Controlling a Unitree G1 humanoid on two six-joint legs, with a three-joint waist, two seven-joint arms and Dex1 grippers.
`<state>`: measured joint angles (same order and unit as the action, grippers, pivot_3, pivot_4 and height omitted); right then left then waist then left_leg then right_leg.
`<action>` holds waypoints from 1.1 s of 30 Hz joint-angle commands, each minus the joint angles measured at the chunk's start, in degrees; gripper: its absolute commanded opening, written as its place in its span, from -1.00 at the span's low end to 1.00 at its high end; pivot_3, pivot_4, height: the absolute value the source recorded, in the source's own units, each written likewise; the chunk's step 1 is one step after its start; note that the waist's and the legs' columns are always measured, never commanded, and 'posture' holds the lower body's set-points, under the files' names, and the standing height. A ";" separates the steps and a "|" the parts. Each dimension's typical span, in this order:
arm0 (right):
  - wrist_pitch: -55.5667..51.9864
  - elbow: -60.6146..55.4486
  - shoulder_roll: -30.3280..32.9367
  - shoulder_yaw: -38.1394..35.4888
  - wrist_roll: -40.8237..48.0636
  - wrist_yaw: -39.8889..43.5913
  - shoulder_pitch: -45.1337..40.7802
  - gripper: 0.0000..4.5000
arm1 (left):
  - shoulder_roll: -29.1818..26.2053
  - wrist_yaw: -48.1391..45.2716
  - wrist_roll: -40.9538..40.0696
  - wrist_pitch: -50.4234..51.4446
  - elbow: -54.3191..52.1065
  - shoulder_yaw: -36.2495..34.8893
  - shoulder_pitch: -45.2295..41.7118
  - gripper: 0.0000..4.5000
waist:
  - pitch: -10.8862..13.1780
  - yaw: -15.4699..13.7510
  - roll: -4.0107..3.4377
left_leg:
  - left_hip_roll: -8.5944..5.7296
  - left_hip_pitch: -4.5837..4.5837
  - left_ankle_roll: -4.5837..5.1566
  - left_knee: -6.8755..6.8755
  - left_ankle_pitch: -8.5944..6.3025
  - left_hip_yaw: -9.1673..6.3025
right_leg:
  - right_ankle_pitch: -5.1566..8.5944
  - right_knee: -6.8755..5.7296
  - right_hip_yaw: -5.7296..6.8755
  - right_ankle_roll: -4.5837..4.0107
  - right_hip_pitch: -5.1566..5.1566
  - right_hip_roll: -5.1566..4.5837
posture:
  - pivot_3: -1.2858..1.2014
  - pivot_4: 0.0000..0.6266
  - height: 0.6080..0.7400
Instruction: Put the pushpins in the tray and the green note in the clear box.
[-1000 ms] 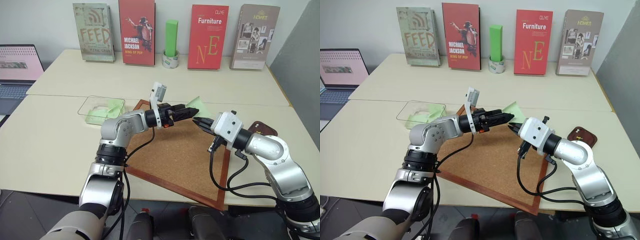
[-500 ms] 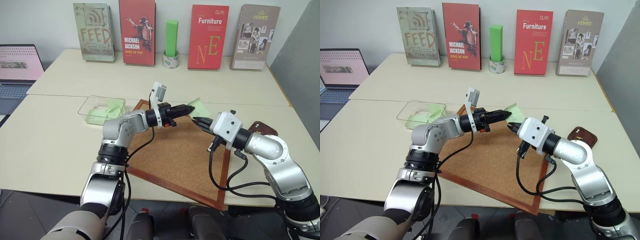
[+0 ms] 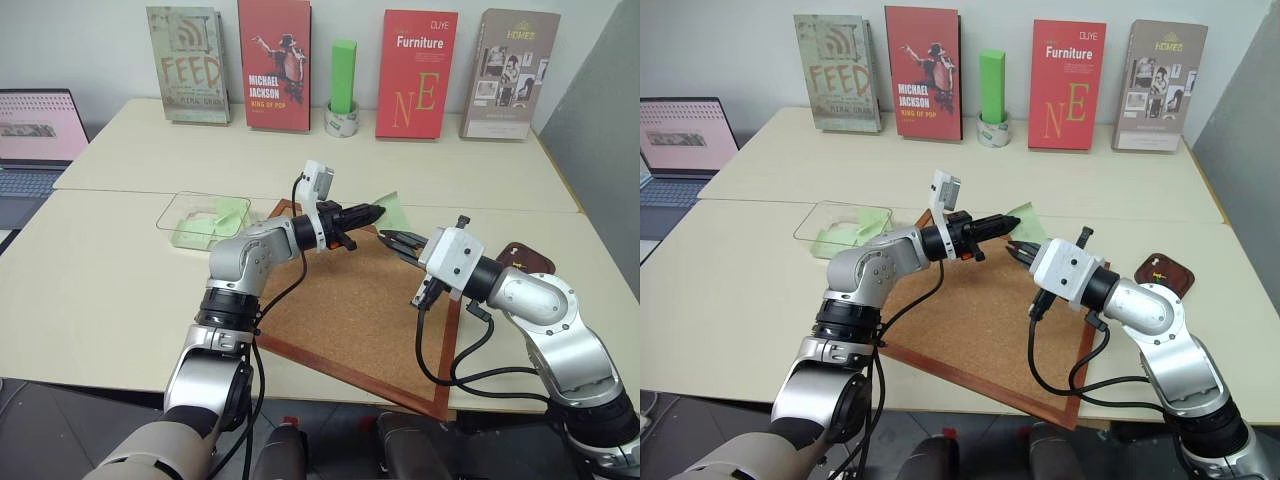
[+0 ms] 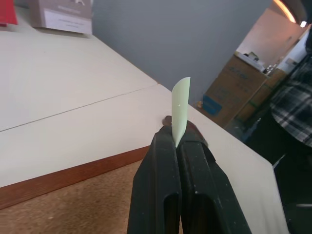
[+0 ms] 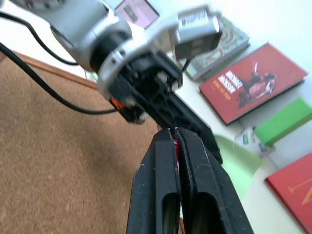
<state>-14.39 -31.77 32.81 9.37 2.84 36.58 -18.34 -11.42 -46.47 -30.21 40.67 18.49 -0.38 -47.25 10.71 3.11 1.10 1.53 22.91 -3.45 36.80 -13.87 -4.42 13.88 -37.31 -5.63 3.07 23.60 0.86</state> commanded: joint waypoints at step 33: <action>-7.82 36.20 5.38 -19.42 -7.43 -13.19 5.19 -0.25 | -6.56 -0.76 2.87 -5.13 -15.98 3.02 6.83 -1.00 | 0.00 0.18 0.00 | -0.06 -0.26 0.01 0.15 0.01 0.05 | 0.00 -0.50 -0.12 -0.01 -0.09 0.00 | 0.03 -0.52 1.00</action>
<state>-21.91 4.35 37.76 -8.59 -5.43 23.73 -12.00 -17.66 -46.97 -27.17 35.87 5.06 2.51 -40.32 10.71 3.29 1.10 1.47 22.65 -3.44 36.96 -13.86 -4.36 13.88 -37.80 -5.76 3.06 23.51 0.87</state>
